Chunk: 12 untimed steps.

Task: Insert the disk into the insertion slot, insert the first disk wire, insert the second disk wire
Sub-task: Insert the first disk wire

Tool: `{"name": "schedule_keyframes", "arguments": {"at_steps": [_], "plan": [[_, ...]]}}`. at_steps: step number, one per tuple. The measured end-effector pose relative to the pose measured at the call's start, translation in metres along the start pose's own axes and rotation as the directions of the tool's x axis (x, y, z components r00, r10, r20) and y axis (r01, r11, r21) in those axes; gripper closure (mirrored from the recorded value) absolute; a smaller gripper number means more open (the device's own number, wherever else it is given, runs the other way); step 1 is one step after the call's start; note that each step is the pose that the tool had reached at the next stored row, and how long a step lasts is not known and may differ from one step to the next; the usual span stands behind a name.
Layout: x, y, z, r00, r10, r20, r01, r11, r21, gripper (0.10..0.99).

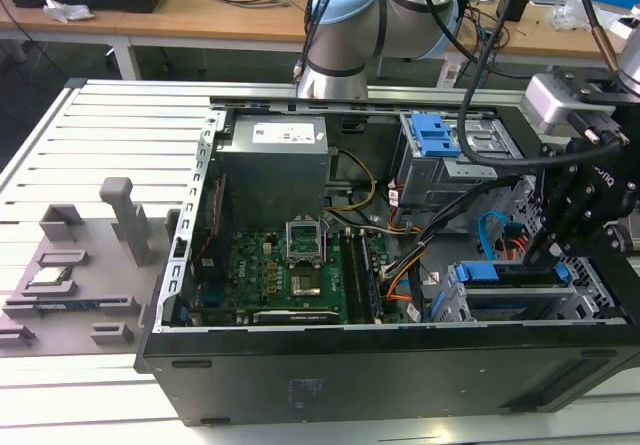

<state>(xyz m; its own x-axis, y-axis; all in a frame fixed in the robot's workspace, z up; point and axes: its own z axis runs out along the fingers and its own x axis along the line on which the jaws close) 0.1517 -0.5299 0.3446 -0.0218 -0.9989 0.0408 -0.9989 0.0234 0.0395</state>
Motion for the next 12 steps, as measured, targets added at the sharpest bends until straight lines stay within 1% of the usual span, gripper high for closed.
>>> {"name": "schedule_keyframes", "arguments": {"at_steps": [3, 8, 12], "plan": [[-0.0002, -0.0028, 0.0031, 1.0000, 0.000, 0.0001, 0.000, 1.0000, 0.000, 0.918], [-0.0004, -0.0031, 0.0081, 1.0000, 0.000, -0.0006, 0.000, 1.0000, 0.000, 0.918], [-0.0004, -0.0031, 0.0086, 1.0000, 0.000, -0.0016, 0.000, 1.0000, 0.000, 0.906]]}}
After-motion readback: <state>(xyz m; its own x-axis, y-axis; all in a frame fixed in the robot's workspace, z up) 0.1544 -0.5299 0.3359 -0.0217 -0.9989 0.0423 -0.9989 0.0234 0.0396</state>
